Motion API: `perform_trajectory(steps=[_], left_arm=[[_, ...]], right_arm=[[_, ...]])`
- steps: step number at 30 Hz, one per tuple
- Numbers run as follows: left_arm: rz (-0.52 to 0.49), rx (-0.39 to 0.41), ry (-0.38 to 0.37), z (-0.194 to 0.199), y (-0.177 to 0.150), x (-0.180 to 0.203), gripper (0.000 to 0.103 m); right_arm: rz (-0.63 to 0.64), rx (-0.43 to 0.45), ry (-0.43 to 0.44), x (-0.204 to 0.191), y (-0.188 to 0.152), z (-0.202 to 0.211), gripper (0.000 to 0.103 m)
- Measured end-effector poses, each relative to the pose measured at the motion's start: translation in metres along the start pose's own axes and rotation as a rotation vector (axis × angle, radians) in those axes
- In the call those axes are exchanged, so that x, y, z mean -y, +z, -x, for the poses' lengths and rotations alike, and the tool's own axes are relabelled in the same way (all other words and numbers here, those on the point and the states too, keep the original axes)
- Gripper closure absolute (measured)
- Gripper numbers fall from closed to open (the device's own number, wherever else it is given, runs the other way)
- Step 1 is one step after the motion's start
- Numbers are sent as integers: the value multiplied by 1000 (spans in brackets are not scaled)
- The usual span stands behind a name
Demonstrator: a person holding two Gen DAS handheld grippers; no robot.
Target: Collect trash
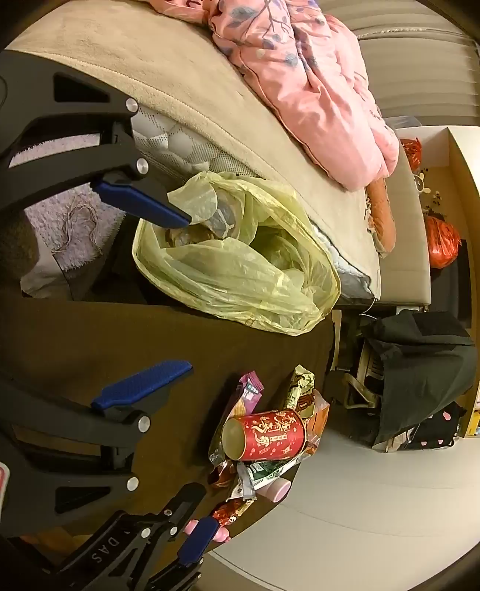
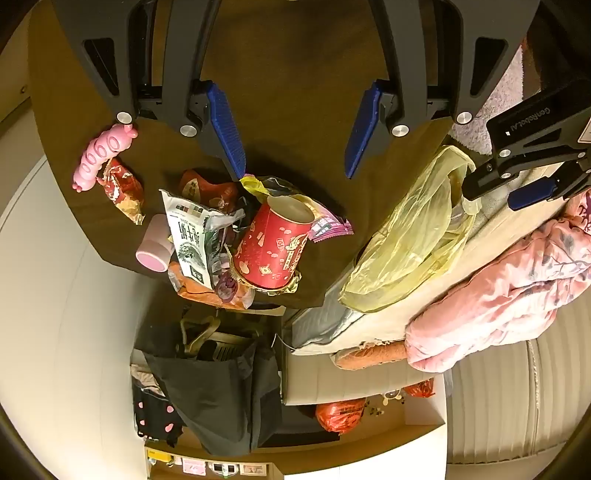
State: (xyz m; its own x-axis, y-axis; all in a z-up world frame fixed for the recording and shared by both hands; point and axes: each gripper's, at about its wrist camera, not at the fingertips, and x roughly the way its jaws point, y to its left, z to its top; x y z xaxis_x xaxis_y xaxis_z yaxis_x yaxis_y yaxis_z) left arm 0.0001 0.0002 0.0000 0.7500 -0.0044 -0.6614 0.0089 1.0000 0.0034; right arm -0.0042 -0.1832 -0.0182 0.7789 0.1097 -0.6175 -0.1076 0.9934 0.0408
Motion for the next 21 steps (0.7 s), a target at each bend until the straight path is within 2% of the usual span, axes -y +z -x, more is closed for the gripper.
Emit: perform_trajectory(steps=[9, 21], left_arm=[[2, -7, -2, -2, -1, -2, 33], [19, -29, 8, -5, -5, -10, 33]], right_arm=[[5, -5, -1, -10, -2, -6, 50], [9, -28, 1, -5, -3, -9, 50]])
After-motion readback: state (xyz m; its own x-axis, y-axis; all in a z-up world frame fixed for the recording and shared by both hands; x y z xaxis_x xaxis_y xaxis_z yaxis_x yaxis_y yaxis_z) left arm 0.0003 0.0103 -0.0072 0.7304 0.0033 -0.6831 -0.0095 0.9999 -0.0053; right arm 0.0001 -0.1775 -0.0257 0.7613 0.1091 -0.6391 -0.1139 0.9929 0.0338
